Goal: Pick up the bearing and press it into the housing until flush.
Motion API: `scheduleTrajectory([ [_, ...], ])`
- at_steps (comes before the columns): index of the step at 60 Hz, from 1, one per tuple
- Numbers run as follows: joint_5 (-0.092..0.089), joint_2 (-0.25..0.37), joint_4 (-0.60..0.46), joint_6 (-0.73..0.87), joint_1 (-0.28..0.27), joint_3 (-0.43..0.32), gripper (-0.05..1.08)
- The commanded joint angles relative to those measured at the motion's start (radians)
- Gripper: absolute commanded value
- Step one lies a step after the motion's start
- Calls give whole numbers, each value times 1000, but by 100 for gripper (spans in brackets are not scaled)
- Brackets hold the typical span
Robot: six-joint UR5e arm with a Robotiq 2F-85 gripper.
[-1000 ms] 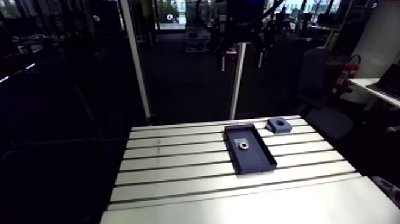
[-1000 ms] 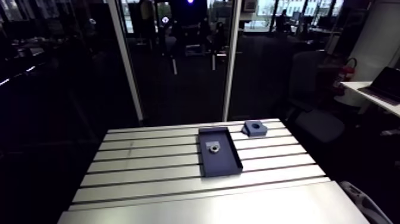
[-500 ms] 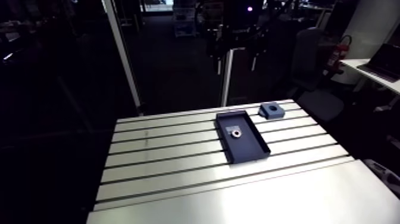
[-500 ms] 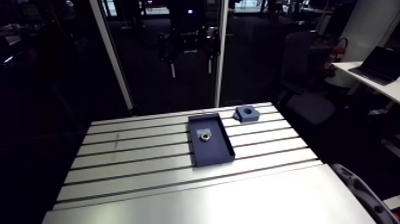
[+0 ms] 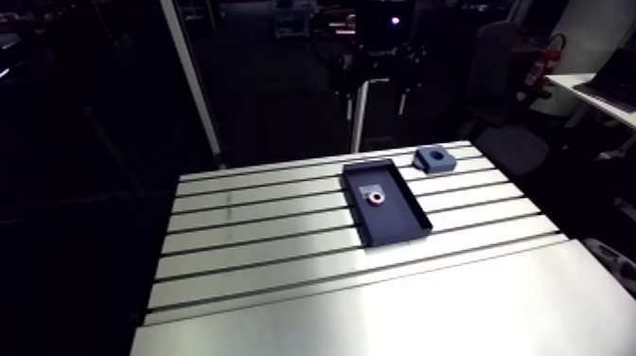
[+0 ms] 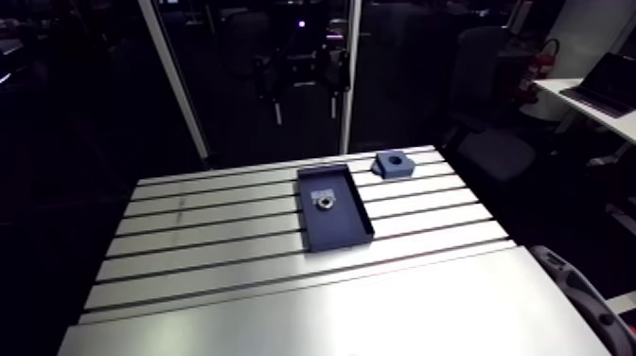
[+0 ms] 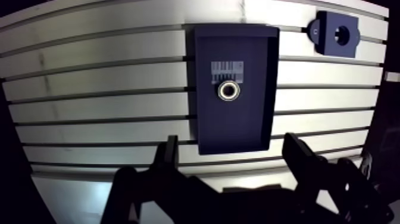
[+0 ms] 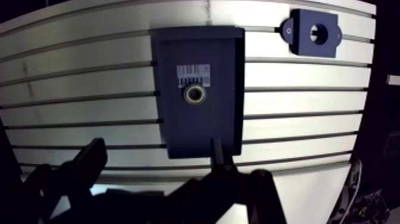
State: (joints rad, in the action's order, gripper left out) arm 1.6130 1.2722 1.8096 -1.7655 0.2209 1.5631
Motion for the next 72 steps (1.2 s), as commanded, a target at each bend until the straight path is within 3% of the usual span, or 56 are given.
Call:
scheduleTrajectory([
  [1,0,-8,50,-13,19,60,14],
  [16,-3,-8,123,-57,65,133,20],
  [34,-5,-20,208,-89,79,189,25],
  [56,-8,-71,254,-106,91,202,26],
  [72,-20,-97,261,-105,86,215,26],
])
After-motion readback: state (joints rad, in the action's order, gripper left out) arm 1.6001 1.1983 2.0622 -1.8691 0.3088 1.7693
